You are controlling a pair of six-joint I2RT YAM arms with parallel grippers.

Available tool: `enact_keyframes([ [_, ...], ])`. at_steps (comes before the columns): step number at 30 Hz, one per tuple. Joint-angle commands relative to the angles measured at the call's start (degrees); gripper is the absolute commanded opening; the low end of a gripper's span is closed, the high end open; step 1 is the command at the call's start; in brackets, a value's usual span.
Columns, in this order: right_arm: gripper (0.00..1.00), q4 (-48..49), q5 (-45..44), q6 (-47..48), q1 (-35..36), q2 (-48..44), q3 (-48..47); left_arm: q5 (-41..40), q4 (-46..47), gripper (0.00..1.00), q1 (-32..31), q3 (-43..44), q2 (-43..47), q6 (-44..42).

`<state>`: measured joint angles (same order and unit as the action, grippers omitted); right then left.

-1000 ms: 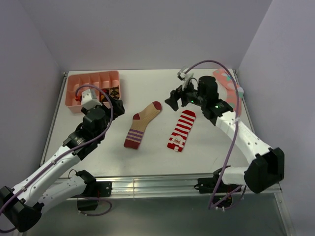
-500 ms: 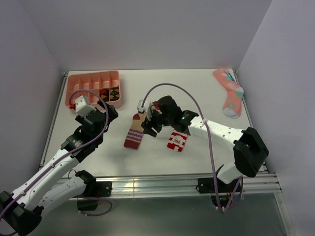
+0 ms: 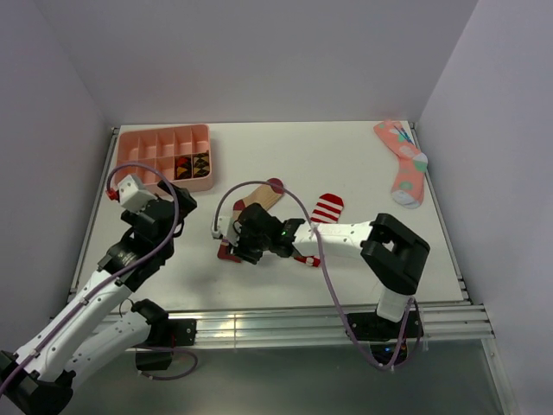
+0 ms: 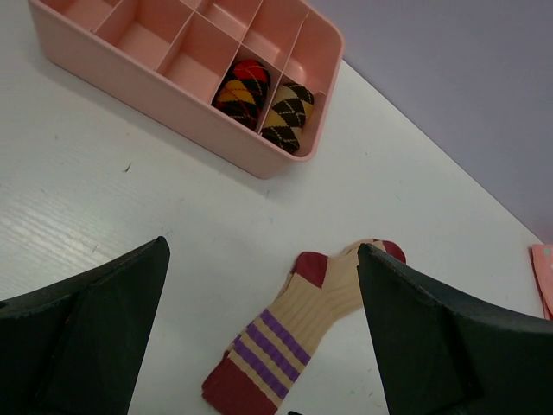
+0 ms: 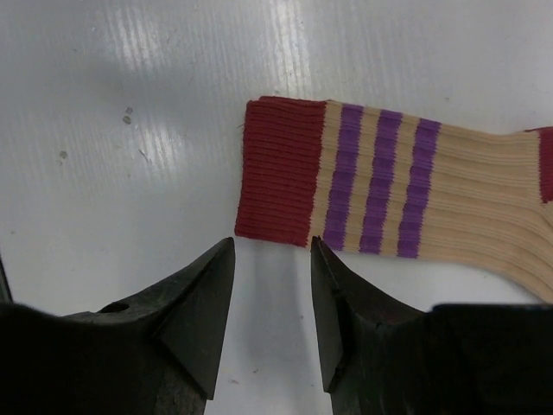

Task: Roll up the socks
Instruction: Roll the sock at the center of the board.

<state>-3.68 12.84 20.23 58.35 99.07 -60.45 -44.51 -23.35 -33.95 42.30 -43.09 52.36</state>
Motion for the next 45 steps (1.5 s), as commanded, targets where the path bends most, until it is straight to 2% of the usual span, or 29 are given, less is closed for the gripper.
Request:
enact_keyframes([
  [1, 0.47, 3.42, -4.93, -0.01, 1.68, 1.83, -3.1, -3.12, -2.22, 0.97, 0.38, 3.04, 1.87, 1.25],
  [16, 0.37, 7.99, -7.91, -1.59, 5.72, 7.81, -4.95, -4.62, -3.8, 0.98, 1.08, 6.91, 1.26, -0.76],
  [35, 0.33, 9.75, -8.97, -2.56, 6.96, 11.85, -5.38, -3.13, -2.22, 0.99, 2.67, 5.42, 1.61, -2.7],
  [45, 0.27, 12.03, -9.59, -2.47, 6.87, 13.43, -3.1, -1.28, -0.47, 0.99, 3.81, 3.31, 1.69, -3.4],
])
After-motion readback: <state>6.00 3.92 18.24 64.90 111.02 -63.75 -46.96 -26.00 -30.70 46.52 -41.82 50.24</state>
